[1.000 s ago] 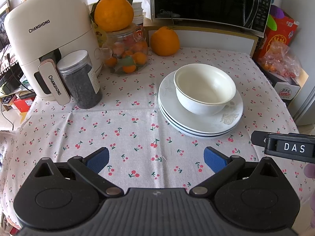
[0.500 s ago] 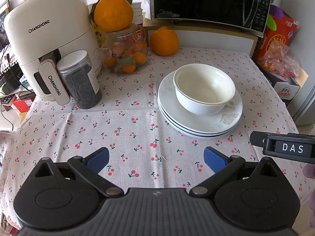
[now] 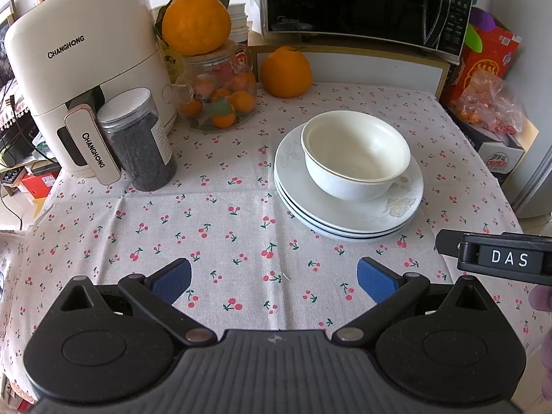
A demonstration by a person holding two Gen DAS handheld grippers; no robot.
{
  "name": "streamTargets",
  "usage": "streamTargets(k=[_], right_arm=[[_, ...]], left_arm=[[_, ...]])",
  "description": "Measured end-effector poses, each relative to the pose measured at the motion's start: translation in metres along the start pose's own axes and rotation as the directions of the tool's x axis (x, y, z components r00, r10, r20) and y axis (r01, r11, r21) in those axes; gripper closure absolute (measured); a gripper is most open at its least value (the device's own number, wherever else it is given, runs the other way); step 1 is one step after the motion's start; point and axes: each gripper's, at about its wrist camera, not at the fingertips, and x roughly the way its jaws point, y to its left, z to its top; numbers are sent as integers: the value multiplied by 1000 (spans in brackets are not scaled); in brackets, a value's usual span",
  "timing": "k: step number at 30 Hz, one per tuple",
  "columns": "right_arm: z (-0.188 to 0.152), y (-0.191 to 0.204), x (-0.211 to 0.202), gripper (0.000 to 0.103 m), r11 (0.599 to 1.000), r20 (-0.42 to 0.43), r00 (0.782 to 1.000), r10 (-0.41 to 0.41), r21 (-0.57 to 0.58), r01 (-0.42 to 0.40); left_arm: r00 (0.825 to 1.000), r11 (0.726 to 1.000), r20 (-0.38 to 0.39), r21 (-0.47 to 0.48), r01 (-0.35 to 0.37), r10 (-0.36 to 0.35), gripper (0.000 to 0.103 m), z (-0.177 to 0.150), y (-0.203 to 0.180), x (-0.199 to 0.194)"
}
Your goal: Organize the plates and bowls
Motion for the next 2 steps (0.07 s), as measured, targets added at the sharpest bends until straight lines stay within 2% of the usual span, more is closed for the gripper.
streamTargets(k=[2], right_arm=[[2, 0, 0, 17, 1000, -2, 1000, -1, 1, 1]], left_arm=[[1000, 1000, 0, 0, 0, 0, 0, 0, 0, 0]])
